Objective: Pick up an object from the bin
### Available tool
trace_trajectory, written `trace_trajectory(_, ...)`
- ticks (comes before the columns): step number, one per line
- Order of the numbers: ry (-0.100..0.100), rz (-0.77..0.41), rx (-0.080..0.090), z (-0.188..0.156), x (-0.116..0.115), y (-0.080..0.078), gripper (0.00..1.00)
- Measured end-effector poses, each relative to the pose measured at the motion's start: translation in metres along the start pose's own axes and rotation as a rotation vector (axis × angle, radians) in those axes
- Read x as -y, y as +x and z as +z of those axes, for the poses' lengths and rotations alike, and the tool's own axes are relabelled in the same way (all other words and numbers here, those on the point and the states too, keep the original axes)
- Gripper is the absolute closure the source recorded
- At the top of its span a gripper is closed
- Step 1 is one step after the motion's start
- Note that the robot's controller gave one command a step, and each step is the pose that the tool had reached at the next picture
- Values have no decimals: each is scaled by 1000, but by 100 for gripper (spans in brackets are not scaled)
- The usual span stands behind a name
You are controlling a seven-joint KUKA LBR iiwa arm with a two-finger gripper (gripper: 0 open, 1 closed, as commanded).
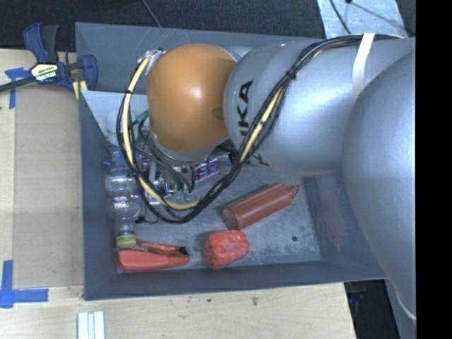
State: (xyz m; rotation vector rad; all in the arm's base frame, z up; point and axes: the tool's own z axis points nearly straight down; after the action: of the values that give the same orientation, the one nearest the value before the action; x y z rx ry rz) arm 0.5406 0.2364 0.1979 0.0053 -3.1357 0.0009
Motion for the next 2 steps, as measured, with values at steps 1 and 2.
trace_trajectory(1,-2,3,8,-5,1,-2,0)
trace_trajectory(2,-5,-4,15,46,33,-30,0)
